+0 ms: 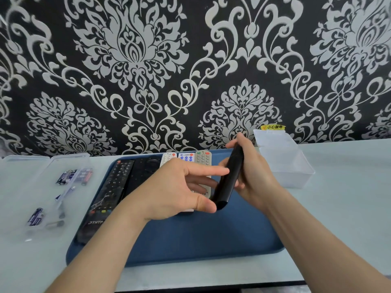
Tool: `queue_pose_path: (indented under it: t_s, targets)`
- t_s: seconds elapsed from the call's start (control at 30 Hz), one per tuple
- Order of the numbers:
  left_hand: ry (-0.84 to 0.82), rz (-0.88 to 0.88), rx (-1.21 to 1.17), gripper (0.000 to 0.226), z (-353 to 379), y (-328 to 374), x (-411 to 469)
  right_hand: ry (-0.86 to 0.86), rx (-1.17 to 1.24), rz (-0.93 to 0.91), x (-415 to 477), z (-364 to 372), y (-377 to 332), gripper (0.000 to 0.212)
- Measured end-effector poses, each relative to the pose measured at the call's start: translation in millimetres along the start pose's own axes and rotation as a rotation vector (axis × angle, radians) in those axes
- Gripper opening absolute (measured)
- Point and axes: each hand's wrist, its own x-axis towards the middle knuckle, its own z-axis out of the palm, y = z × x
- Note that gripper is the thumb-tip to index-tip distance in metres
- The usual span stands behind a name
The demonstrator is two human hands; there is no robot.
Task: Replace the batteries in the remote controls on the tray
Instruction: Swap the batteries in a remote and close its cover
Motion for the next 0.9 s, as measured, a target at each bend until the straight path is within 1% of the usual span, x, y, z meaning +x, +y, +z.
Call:
queue_pose_path:
  t_s: [0.07, 0.1, 0.17, 0.23, 0.27, 0.3, 0.33, 0.37, 0.43, 0.5, 0.53, 0.6, 0.63, 0.7, 0.77, 0.83, 0.9]
  targets:
    - [0.017, -0.008, -0.074, 0.063, 1.5, -5.4, 3.4, -0.016, -0.052, -0.014, 1.8, -2.5, -3.0, 0.021]
    - [0.039, -0.028, -0.095, 0.063, 5.3, -8.2, 6.2, -0.036, -0.083, -0.036, 3.0, -5.7, -3.8, 0.023]
    - [0.105, -0.083, -0.083, 0.060, 18.7, -12.5, 12.7, -0.068, -0.164, -0.090, 4.7, -11.0, -6.3, 0.036]
    - [0.175, -0.096, 0.007, 0.050, 35.6, -15.4, 17.8, -0.068, -0.289, -0.112, 6.3, -15.1, -6.6, 0.060]
    - [0.198, -0.080, 0.118, 0.040, 42.7, -16.1, 18.9, -0.047, -0.394, -0.124, 7.3, -15.9, -5.7, 0.068]
    - [0.206, -0.058, 0.293, 0.028, 48.1, -16.3, 21.3, -0.012, -0.547, -0.164, 7.6, -17.3, -5.7, 0.070]
    - [0.214, -0.041, 0.495, 0.021, 51.8, -17.0, 21.2, 0.020, -0.747, -0.218, 7.7, -17.0, -4.2, 0.070]
    - [0.233, -0.014, 0.679, 0.024, 54.7, -17.1, 21.5, 0.042, -0.962, -0.271, 8.5, -17.6, -2.4, 0.071]
    - [0.247, 0.041, 0.899, 0.032, 58.9, -18.3, 26.4, 0.082, -1.349, -0.314, 9.5, -18.5, 3.2, 0.078]
    - [0.201, 0.064, 1.005, 0.037, 60.9, -22.1, 31.5, 0.104, -1.530, -0.265, 11.5, -18.8, 12.1, 0.075]
    - [0.172, 0.069, 1.020, 0.039, 62.0, -23.3, 33.5, 0.120, -1.578, -0.245, 11.8, -19.1, 14.5, 0.069]
    - [0.151, 0.086, 1.051, 0.047, 63.0, -27.7, 36.1, 0.132, -1.603, -0.275, 14.0, -20.1, 16.4, 0.053]
    - [0.181, 0.122, 1.072, 0.051, 64.6, -29.2, 37.1, 0.115, -1.584, -0.298, 15.4, -22.3, 16.1, 0.046]
    - [0.220, 0.157, 1.109, 0.057, 66.8, -28.8, 38.2, 0.047, -1.569, -0.285, 20.6, -24.9, 17.1, 0.041]
    - [0.145, 0.107, 1.131, 0.052, 68.6, -30.3, 39.8, 0.014, -1.615, -0.246, 22.1, -26.7, 18.0, 0.035]
    - [0.079, 0.062, 1.152, 0.043, 69.6, -33.3, 40.3, 0.066, -1.648, -0.225, 21.1, -27.8, 17.5, 0.027]
    - [0.084, 0.058, 1.170, 0.036, 67.7, -35.2, 40.5, 0.120, -1.687, -0.227, 18.7, -27.1, 15.2, 0.023]
